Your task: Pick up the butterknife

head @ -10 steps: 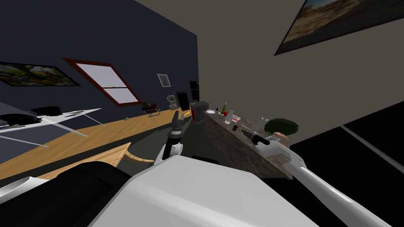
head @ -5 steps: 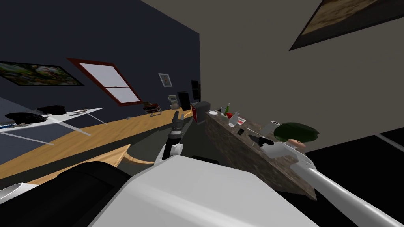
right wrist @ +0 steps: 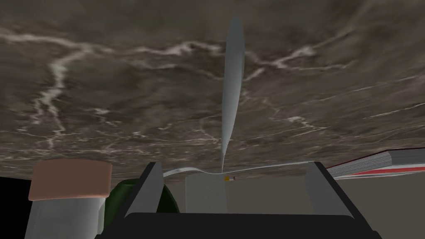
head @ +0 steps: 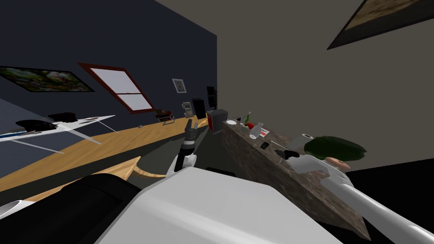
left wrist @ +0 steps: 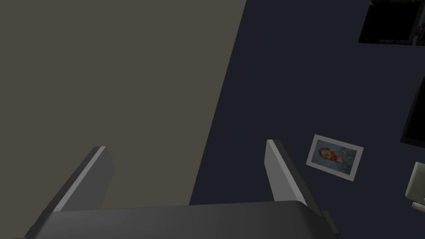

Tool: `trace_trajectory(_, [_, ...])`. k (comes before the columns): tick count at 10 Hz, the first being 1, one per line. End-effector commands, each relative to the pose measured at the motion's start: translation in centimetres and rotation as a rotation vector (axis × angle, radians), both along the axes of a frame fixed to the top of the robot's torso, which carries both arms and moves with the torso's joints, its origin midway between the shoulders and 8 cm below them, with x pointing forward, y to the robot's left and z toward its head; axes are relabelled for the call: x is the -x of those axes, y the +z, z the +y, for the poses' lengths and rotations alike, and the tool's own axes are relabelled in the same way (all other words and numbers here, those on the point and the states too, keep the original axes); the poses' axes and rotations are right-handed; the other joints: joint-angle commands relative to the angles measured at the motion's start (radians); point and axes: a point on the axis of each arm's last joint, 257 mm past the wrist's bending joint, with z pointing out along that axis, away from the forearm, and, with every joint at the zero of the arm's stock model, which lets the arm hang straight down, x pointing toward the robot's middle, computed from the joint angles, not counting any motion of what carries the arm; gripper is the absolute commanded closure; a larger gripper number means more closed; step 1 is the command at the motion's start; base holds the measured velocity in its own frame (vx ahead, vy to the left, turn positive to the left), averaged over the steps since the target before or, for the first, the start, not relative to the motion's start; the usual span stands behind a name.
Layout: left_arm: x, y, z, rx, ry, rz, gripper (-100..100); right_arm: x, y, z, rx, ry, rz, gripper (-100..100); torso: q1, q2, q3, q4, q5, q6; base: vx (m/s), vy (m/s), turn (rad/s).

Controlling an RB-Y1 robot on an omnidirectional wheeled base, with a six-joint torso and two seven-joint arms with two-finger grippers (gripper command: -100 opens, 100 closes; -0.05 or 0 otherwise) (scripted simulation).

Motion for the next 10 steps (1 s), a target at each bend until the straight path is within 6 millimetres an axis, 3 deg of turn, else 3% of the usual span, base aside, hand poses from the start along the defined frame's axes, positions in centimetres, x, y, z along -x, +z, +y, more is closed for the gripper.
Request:
trace_trajectory(1, [0.0, 0.0, 0.0, 0.0, 0.0, 0.0, 0, 1.3, -0.6, -1.3, 0.02, -0.036, 0.038, -100, 0.0, 0.0, 0.0, 0.0, 0.0, 0.0, 0.067, 0.043, 0.022])
trace_trajectory(3, [0.0, 0.0, 0.0, 0.0, 0.0, 0.0, 0, 1.5, -0.6, -1.3, 0.021, -0.039, 0.041, -100, -0.001, 0.001, 0.001, 0.0, 0.0, 0.0, 0.034, 0.025, 0.014])
trace_trajectory(4, [0.0, 0.0, 0.0, 0.0, 0.0, 0.0, 0, 1.6, -0.7, -1.4, 0.022, -0.041, 0.044, 0, -0.002, 0.003, 0.002, 0.001, -0.001, 0.0, 0.0, 0.0, 0.0])
trace_trajectory(5, [0.0, 0.0, 0.0, 0.0, 0.0, 0.0, 0, 1.9, -0.8, -2.3, 0.022, -0.066, 0.043, -100, -0.003, 0.004, 0.002, 0.001, -0.001, 0.0, -0.034, -0.015, 0.188])
trace_trajectory(10, [0.0, 0.0, 0.0, 0.0, 0.0, 0.0, 0, 4.0, -1.6, -6.5, 0.021, -0.194, 0.043, -100, -0.005, 0.013, 0.007, 0.003, -0.001, 0.0, -0.114, -0.037, 0.264])
